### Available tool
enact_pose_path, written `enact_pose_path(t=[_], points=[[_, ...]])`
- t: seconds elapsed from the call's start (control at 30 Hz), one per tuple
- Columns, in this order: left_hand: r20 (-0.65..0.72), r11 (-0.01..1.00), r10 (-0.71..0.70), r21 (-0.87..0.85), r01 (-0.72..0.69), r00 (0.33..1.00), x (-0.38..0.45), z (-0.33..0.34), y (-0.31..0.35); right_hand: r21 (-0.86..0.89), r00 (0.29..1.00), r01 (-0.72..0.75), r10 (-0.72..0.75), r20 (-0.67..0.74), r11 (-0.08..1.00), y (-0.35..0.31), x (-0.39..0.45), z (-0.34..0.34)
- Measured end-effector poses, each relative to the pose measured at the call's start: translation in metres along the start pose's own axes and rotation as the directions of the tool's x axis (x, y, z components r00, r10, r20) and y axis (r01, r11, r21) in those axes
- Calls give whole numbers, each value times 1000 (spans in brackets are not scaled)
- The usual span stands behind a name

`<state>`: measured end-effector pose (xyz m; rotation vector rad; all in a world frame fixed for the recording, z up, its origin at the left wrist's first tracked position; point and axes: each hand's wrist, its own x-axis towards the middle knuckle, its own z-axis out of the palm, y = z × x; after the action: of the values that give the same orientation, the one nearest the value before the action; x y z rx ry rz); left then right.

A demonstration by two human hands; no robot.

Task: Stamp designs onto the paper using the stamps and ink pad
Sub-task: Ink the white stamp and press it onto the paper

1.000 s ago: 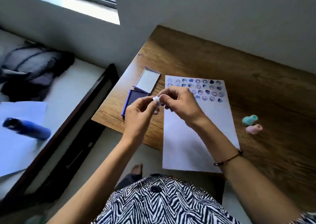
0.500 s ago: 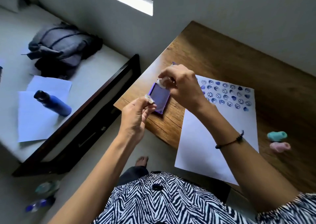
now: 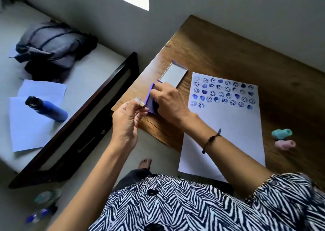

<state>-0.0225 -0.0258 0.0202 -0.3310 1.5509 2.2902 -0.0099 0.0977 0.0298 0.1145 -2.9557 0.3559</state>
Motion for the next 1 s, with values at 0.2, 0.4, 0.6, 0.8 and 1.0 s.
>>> enact_pose_path(t=[0.2, 0.4, 0.6, 0.8, 1.0], points=[[132, 986, 71, 142, -90, 989, 0, 14, -5, 350, 953, -258, 296, -60, 900, 19, -7, -16], [670, 601, 126, 535, -594, 731, -19, 53, -30, 581, 610, -568, 772, -178, 583, 73, -75, -39], [877, 75, -34, 481, -873, 480, -24, 73, -40, 381, 673, -632, 722, -162, 675, 82, -90, -26], [884, 11, -64, 465, -885, 463, -22, 73, -40, 176, 705, -666, 689, -167, 725, 78, -86, -22], [883, 39, -40, 469, -883, 467, -19, 70, -41, -134, 776, -631, 620, -114, 764, 68, -81, -17]])
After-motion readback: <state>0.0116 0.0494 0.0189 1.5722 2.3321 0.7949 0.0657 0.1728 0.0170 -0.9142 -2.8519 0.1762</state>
